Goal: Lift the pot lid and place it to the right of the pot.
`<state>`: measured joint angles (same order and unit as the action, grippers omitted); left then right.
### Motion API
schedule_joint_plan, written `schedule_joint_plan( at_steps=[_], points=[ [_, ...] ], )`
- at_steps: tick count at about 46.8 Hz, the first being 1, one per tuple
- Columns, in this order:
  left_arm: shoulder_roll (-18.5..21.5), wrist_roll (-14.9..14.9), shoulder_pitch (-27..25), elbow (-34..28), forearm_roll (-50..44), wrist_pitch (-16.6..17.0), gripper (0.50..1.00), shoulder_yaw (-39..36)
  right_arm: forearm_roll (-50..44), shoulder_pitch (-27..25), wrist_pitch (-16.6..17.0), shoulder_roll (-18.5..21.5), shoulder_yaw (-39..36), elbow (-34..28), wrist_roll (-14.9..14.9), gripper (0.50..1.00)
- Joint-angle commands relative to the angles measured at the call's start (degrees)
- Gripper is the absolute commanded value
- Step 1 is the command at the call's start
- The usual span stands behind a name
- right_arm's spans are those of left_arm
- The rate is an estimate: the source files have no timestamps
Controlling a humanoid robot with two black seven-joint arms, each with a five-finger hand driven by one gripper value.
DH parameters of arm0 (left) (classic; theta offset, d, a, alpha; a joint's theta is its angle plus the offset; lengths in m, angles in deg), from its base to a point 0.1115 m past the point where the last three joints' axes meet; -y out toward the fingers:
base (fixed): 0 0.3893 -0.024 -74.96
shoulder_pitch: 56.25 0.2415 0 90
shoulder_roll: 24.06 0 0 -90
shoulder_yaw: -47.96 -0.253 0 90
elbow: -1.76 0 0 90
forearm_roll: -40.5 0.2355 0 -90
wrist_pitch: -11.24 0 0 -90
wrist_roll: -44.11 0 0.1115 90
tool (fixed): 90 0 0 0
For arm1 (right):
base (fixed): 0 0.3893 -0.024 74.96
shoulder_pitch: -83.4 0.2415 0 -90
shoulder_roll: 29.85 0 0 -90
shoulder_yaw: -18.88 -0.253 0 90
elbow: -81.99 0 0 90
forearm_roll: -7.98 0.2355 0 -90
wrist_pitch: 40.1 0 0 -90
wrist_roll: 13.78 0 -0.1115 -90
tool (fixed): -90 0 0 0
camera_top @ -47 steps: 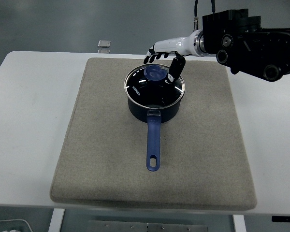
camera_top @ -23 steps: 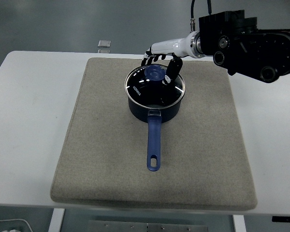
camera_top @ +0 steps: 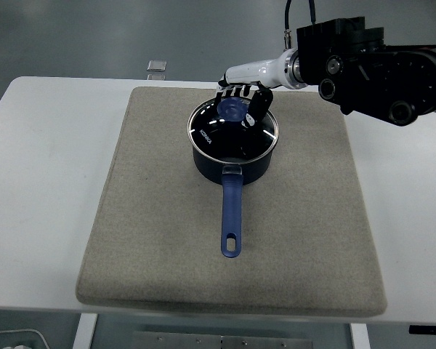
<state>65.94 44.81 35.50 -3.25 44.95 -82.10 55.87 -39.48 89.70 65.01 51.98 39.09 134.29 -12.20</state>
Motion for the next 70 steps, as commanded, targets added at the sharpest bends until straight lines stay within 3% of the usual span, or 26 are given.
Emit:
schedule_joint_plan(
  at_steps=[1,10,41,66,70],
  points=[
    [0.0,0.0,0.0,0.0,0.0,0.0,1.0,0.0,0.0,0.0,0.0,0.0,0.0,0.0,0.0,0.719],
    [0.0,0.0,0.0,0.0,0.0,0.0,1.0,0.0,0.0,0.1,0.2,0.0,0.0,0.0,0.0,0.674],
    [0.0,0.0,0.0,0.0,-0.1,0.0,1.0,0.0,1.1,3.2,1.1,-1.2,0.1,-0.2,-0.5,0.588],
    [0.0,0.0,0.0,0.0,-0.1,0.0,1.0,0.0,1.1,2.9,3.5,-8.6,2.0,-1.0,-1.0,0.568],
    [0.0,0.0,0.0,0.0,-0.1,0.0,1.0,0.0,1.1,2.5,4.0,-10.3,1.9,-1.6,-2.1,0.568]
  ],
)
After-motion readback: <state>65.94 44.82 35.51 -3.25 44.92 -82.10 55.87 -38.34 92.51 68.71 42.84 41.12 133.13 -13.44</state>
